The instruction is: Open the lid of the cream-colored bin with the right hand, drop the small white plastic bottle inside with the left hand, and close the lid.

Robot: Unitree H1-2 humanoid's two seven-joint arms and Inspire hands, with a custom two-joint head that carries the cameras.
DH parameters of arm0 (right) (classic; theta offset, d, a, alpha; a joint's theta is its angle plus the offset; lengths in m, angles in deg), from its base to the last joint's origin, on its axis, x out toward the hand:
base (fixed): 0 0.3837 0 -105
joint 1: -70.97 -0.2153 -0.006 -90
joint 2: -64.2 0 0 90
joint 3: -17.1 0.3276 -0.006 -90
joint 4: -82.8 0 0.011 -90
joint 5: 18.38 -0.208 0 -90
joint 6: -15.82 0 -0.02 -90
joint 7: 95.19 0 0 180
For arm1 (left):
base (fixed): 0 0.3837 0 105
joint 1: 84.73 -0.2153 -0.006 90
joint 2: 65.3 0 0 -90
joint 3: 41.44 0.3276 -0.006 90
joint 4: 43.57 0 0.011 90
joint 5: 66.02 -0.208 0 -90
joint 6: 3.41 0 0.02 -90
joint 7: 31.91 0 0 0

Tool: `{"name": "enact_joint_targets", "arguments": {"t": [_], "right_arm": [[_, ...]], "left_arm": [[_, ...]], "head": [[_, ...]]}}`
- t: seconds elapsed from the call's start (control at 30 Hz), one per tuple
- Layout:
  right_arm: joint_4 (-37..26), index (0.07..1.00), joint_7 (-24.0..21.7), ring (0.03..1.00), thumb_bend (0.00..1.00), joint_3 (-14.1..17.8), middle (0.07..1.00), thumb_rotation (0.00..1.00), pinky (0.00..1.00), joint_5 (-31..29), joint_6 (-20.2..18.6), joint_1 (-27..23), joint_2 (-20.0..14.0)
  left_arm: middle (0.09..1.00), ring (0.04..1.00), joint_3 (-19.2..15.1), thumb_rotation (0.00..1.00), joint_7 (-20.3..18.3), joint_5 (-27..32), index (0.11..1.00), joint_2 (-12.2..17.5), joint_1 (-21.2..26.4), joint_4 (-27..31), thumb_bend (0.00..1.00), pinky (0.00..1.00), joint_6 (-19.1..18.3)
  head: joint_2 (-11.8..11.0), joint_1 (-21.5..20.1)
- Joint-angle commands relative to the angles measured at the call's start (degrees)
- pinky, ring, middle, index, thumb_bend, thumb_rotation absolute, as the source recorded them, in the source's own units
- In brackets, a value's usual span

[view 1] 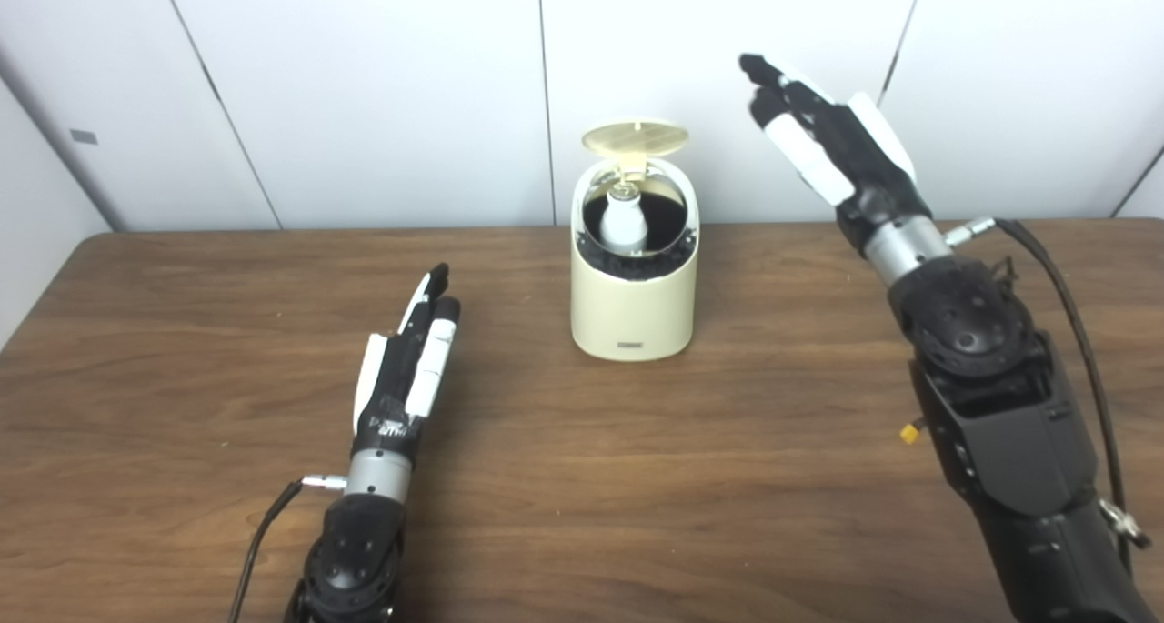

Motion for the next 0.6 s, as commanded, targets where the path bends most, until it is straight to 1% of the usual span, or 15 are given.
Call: {"name": "enact_joint_targets", "arguments": {"t": [0.0, 0.07, 0.13, 0.23, 0.37, 0.47, 0.57], "right_arm": [[-0.27, 0.909, -0.66, 0.919, 0.68, -0.86, 0.930, 0.98, 0.85, 2.27, 0.21, -4.64, -0.76], [0.67, 0.913, -1.08, 0.927, 0.65, -1.61, 0.934, 0.99, 0.85, 3.63, 0.47, -5.87, -0.96], [1.77, 0.903, -1.72, 0.914, 0.62, -2.76, 0.931, 1.00, 0.83, 5.40, 1.28, -6.99, -1.54], [2.74, 0.901, -2.77, 0.923, 0.60, -4.56, 0.937, 1.00, 0.86, 7.96, 1.39, -8.27, -1.96], [3.21, 0.899, -4.46, 0.909, 0.55, -7.49, 0.923, 0.98, 0.84, 11.76, 1.94, -9.18, -3.06], [3.20, 0.904, -5.68, 0.909, 0.56, -9.18, 0.921, 0.96, 0.85, 14.13, 2.22, -9.34, -3.84], [3.43, 0.896, -5.95, 0.904, 0.60, -10.28, 0.914, 0.96, 0.84, 15.95, 3.50, -8.93, -4.16]], "left_arm": [[0.971, 0.967, -0.18, 1.00, 0.55, 0.10, 0.984, 0.28, 1.00, 0.23, 0.67, 0.93, 2.32], [0.971, 0.969, -0.08, 1.00, 0.49, -0.21, 0.982, 0.37, 0.93, 0.25, 0.67, 0.93, 2.15], [0.974, 0.978, -0.06, 1.00, 0.40, -0.14, 0.980, 0.30, 0.90, 0.48, 0.67, 0.93, 1.91], [0.979, 0.986, -0.17, 1.00, 0.07, 0.48, 0.986, 0.38, 0.99, 0.38, 0.66, 0.94, 2.06], [0.982, 0.981, -0.75, 1.00, -0.03, 1.85, 0.993, 0.21, 1.33, 0.11, 0.66, 0.95, 2.16], [0.983, 0.978, -0.86, 1.00, -0.04, 2.50, 0.997, 0.22, 1.48, 0.14, 0.67, 0.96, 2.13], [0.980, 0.974, -0.51, 1.00, 0.24, 1.76, 0.996, 0.17, 1.52, 0.27, 0.69, 0.95, 1.79]], "head": [[-0.04, -0.15], [-0.04, -0.41], [-0.06, -0.26], [0.01, -0.58], [0.02, -0.72], [0.04, -0.56], [0.04, -0.07]]}}
